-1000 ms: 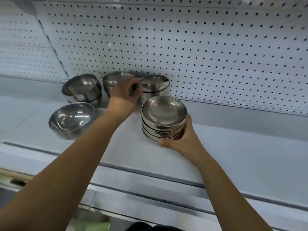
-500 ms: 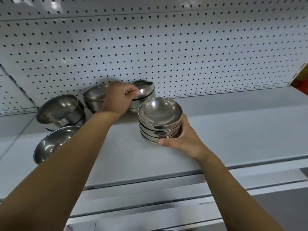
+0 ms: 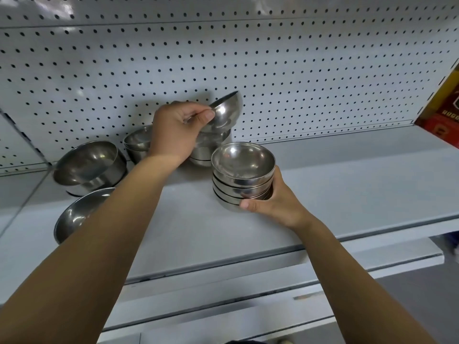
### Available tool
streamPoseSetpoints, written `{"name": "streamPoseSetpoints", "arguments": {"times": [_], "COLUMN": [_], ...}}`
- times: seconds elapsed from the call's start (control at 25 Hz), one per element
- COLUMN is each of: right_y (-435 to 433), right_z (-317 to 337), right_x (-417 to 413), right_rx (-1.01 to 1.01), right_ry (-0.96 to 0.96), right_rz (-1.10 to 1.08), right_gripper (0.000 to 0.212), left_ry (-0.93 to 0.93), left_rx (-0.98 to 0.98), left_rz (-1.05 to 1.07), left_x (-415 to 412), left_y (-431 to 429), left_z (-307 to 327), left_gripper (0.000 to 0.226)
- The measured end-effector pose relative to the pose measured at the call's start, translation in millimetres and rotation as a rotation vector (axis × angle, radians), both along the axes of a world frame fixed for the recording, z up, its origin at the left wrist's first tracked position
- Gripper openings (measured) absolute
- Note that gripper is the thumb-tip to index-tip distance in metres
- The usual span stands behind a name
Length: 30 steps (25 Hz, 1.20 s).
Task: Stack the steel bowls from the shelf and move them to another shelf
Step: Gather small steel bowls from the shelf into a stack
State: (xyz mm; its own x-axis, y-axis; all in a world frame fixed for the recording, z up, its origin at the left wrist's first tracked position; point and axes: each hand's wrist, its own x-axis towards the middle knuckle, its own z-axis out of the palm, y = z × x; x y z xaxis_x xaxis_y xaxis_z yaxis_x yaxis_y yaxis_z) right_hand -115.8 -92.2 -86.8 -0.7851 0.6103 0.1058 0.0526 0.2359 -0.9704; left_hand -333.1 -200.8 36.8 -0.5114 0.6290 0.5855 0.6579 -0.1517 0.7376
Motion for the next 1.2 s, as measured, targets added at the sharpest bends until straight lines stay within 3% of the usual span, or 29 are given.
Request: {"name": "streamPoseSetpoints", "arguments": {"times": [0.36, 0.6, 0.72, 0.84, 0.92, 1.08, 1.2], "right_y": [1, 3, 3, 3, 5, 6, 7], "right_z": [-2, -6, -7, -7, -8, -9, -11], "right_x": [-1, -1, -1, -2, -2, -2, -4], "right_rx": [0.010, 0.012, 0.009, 0.015, 0.017, 0.015, 0.030], "right_ry": [0.004, 0.011, 0.019, 0.021, 0.024, 0.032, 0.020], "right_rz": [-0.032, -0.014, -0.016, -0.013, -0.011, -0.005, -0.004], "right_gripper": [0.117, 0.113, 0.114, 0.115, 0.115, 0.115, 0.120], "left_ry": [0.242, 0.541, 0.462, 0.185, 0.004, -0.195, -0.284], "left_rx": [-0.048, -0.038, -0.072, -0.133, -0.163, -0.300, -0.335], "left_rz": [-0.087, -0.189, -0.209, -0.232, -0.212, -0.176, -0.220], "left_x": [42, 43, 43, 51, 60, 62, 57], "left_y": [-41, -44, -46, -53, -58, -51, -41], "left_z": [-10, -36, -44, -47, -48, -57, -62], "left_gripper": [0.015, 0.013, 0.017, 0.019, 0.039, 0.100, 0.121]}}
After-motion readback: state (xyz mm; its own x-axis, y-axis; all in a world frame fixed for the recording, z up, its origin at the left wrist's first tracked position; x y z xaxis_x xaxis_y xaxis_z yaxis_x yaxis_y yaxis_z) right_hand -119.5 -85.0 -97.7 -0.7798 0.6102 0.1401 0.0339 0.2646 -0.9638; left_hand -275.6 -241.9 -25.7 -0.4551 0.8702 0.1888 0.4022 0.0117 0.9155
